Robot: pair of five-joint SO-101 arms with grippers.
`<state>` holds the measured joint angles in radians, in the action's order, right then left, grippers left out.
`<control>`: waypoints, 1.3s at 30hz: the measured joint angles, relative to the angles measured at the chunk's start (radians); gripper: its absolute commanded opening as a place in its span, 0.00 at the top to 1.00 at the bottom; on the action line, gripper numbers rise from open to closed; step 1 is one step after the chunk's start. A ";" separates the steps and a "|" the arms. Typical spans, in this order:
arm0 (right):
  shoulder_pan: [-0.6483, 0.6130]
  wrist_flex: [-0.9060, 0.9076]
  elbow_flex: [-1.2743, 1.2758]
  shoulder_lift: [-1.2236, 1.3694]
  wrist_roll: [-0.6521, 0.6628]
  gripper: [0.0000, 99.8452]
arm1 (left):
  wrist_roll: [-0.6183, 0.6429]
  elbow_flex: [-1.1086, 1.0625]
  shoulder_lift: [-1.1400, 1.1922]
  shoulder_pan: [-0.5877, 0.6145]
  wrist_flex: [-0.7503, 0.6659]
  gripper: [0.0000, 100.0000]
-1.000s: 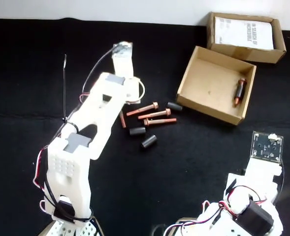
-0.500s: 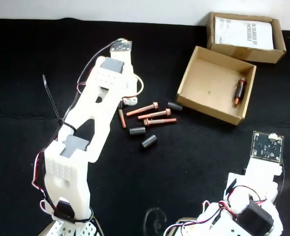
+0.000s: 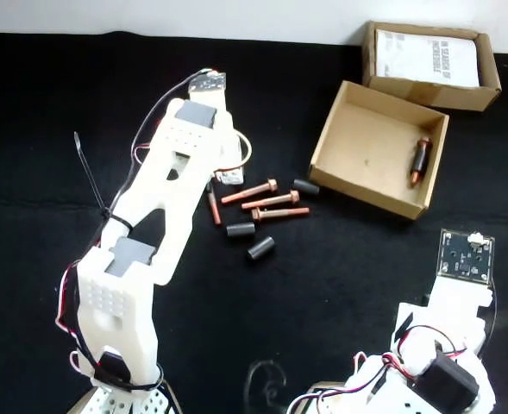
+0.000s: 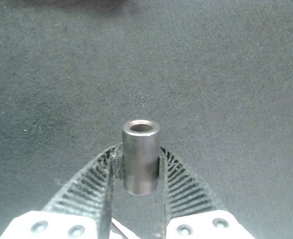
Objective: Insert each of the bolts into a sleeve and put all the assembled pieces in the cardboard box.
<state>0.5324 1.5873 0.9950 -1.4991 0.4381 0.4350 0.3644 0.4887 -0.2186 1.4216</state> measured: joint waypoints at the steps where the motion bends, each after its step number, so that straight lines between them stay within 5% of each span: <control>1: 0.000 0.000 0.000 0.000 0.000 0.99 | 0.000 0.000 0.000 0.000 -0.005 0.80; 27: 0.000 0.000 0.000 0.000 0.000 0.99 | 0.000 0.000 0.230 0.112 -0.199 0.81; 33: 0.000 0.000 0.002 0.000 0.000 0.99 | -0.002 0.023 0.250 0.107 -0.227 1.00; 39: 0.000 0.000 0.002 0.000 0.000 0.99 | 0.003 0.044 0.255 0.103 -0.249 0.99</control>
<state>0.5324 1.5873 0.9966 -1.4991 0.4381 0.4381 0.4089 0.7434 -0.1158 1.1730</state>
